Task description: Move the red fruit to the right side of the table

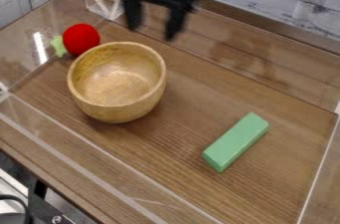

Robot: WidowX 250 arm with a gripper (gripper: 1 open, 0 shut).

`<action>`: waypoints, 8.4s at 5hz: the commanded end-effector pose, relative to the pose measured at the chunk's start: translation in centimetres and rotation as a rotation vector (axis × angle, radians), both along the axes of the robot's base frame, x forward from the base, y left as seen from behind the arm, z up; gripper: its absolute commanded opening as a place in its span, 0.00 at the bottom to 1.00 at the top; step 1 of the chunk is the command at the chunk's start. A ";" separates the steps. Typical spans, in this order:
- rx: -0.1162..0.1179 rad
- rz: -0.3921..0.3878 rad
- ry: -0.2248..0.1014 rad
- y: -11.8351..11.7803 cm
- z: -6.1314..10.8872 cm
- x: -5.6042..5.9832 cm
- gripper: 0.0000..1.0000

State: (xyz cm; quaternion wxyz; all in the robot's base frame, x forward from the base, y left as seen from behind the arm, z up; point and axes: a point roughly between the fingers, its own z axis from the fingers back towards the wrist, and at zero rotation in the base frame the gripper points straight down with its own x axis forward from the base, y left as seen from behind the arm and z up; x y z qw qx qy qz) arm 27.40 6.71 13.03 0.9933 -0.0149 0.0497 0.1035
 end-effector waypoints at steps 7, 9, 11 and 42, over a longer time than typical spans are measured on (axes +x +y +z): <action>-0.005 0.134 -0.065 12.3 -3.1 1.8 1.00; -0.008 0.340 -0.071 10.9 -3.9 3.6 1.00; -0.008 0.278 -0.081 12.6 -3.2 2.9 1.00; -0.123 -0.408 -0.164 -9.6 -4.8 6.1 1.00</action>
